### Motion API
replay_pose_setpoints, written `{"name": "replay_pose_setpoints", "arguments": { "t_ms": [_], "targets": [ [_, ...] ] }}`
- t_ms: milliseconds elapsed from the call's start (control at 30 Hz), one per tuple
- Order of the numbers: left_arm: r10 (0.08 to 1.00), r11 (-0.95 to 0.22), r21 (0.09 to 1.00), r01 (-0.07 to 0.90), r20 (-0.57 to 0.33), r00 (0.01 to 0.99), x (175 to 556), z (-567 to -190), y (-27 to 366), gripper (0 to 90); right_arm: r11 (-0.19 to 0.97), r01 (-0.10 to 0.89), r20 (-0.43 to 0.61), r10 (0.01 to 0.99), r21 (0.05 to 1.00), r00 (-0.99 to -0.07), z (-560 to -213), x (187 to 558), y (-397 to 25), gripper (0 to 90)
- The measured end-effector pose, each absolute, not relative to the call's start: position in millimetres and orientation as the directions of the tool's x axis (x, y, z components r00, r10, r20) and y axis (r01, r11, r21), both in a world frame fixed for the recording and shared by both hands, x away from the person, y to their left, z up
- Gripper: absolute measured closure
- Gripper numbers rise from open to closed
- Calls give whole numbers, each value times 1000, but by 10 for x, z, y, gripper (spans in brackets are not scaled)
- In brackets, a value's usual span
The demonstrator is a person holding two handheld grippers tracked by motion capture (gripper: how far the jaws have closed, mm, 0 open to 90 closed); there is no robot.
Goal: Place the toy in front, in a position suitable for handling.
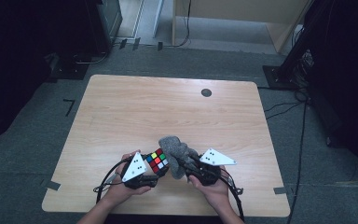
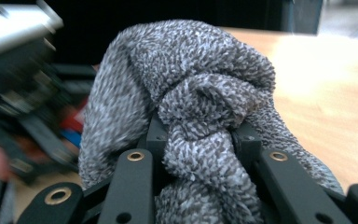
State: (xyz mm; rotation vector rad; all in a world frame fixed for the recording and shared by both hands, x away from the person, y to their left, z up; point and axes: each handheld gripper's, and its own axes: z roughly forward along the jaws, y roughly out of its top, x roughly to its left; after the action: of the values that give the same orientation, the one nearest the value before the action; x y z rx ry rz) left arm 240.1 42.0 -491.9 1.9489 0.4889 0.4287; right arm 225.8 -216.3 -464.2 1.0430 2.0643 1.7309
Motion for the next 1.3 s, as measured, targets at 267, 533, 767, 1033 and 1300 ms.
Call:
{"name": "replay_pose_setpoints", "arguments": {
  "t_ms": [267, 533, 767, 1033, 1300],
  "targets": [
    [506, -310, 940, 142, 36, 862, 2393, -4856, 471, 342, 27, 383, 277, 644, 923, -713, -4741, 2275, -2130, 684],
    [503, -382, 918, 102, 114, 857, 2353, -4931, 396, 342, -52, 337, 297, 609, 940, -735, -4589, 2220, -2186, 685],
    [504, -365, 928, 70, 134, 853, 2324, -4898, 425, 342, 2, 388, 303, 619, 922, -724, -4738, 2284, -2138, 684],
    [531, -371, 923, 106, 117, 839, 2346, -4941, 393, 343, -24, 357, 288, 643, 934, -710, -4577, 2278, -2207, 679],
    [544, -315, 940, 127, 70, 836, 2409, -4846, 406, 342, 6, 429, 325, 644, 903, -693, -4422, 2466, -2072, 677]
  ]
}}
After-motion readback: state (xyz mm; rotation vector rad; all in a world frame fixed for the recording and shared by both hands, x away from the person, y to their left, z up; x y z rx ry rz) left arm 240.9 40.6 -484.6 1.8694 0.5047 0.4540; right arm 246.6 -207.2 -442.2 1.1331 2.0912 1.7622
